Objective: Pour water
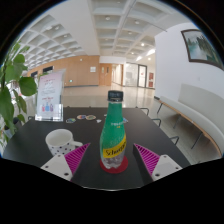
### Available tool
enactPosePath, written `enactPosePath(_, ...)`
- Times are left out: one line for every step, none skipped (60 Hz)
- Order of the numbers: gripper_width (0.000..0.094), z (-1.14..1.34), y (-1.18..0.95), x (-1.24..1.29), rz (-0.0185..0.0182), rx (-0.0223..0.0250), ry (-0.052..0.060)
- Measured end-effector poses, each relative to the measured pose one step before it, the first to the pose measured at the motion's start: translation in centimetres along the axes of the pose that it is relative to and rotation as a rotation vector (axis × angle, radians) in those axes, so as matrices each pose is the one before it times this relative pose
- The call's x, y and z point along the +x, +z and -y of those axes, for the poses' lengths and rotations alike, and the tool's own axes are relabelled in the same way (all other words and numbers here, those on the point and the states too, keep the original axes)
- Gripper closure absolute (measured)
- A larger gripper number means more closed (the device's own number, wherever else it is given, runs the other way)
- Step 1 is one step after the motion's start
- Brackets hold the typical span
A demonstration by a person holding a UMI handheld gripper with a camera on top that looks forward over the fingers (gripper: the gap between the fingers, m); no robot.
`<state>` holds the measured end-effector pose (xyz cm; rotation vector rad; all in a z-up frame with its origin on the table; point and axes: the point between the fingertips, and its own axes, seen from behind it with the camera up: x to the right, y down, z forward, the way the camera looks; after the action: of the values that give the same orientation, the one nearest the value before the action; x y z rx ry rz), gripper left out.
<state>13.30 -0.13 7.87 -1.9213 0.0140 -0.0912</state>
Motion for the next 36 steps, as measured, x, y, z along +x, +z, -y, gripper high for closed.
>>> enactPosePath(0.0075,0.0,-0.678,-0.018,-0.00151,-0.00115,-0.0044)
enactPosePath(0.0075,0.137,-0.767,0.103,-0.00057,-0.00319,-0.0032)
enactPosePath(0.0077,-0.077,-0.774,-0.12,-0.00078,-0.0018,-0.0025)
enactPosePath(0.008,-0.092,-0.766,-0.126,0.00172,-0.00211,-0.0032)
enactPosePath(0.0079,-0.096,-0.825,-0.181,0.00351,-0.0024,-0.0032)
enactPosePath(0.0079,-0.123,-0.825,-0.192,0.00331,-0.00289,-0.0018)
enactPosePath(0.0078,0.1,-0.809,-0.211,0.00215,-0.00341,-0.0005)
enactPosePath(0.0078,-0.078,-0.837,-0.173,0.00248,-0.00194,0.001)
enactPosePath(0.0077,-0.089,-0.872,-0.19,0.00301,-0.00176,0.0005)
enactPosePath(0.0079,-0.116,-0.856,-0.224,0.00436,-0.00257,-0.0001)
enactPosePath(0.0078,-0.136,-0.893,-0.186,0.00443,-0.00327,-0.0012)
enactPosePath(0.0077,-0.122,-0.907,-0.165,0.0037,-0.00217,-0.002)
enactPosePath(0.0076,-0.096,-0.876,-0.137,0.00223,-0.00073,-0.0014)
enactPosePath(0.0079,-0.109,-0.642,-0.123,0.00116,0.00159,-0.0006)
enactPosePath(0.0078,-0.049,-1.061,-0.195,-0.00005,0.00171,-0.0007)
enactPosePath(0.0079,-0.059,-0.861,-0.094,-0.00134,0.00179,-0.0003)
enactPosePath(0.0078,-0.086,-0.811,-0.05,-0.00224,0.00156,0.0015)
enactPosePath(0.008,-0.083,-0.769,-0.105,-0.00223,0.00192,0.003)
enactPosePath(0.0081,-0.096,-0.735,-0.107,-0.00143,0.00118,0.0023)
enactPosePath(0.0079,-0.108,-0.705,-0.15,0.00074,-0.00003,0.0001)
enactPosePath(0.0081,-0.153,-0.704,-0.202,0.00257,-0.00153,-0.0012)
enactPosePath(0.0081,-0.142,-0.654,-0.184,0.0029,-0.00152,-0.0011)
enactPosePath(0.0079,-0.157,-0.4,-0.135,0.0032,-0.00011,-0.0011)
enactPosePath(0.008,-0.031,-0.864,-0.278,0.00235,0.0006,0.0008)
enactPosePath(0.0079,-0.094,-0.647,-0.188,0.0026,-0.00056,0.0007)
enactPosePath(0.0078,-0.1,-0.6,-0.202,0.00225,-0.00086,0.0006)
enactPosePath(0.0079,-0.078,-0.56,-0.178,0.00243,-0.00062,0.0007)
enactPosePath(0.0077,-0.028,-0.517,-0.167,0.00262,0.00032,0.0004)
enactPosePath(0.0079,0.016,-0.52,-0.147,0.0019,0.00118,-0.0001)
enactPosePath(0.0076,0.026,-0.505,-0.122,0.00079,0.00169,0.0007)
enactPosePath(0.0078,-0.042,-0.25,-0.06,0.00034,0.00224,0.0009)
enactPosePath(0.0076,0.042,-0.482,-0.104,0.0004,0.00213,0.0007)
enactPosePath(0.0076,0.027,-0.445,-0.114,0.00102,0.00201,-0.0004)
enactPosePath(0.0076,0.039,-0.427,-0.11,0.0012,0.00222,-0.0002)
enactPosePath(0.0076,0.018,-0.66,-0.118,-0.00006,0.00185,0.0007)
enactPosePath(0.0077,0.031,-0.308,-0.02,-0.00019,0.00256,0.0012)
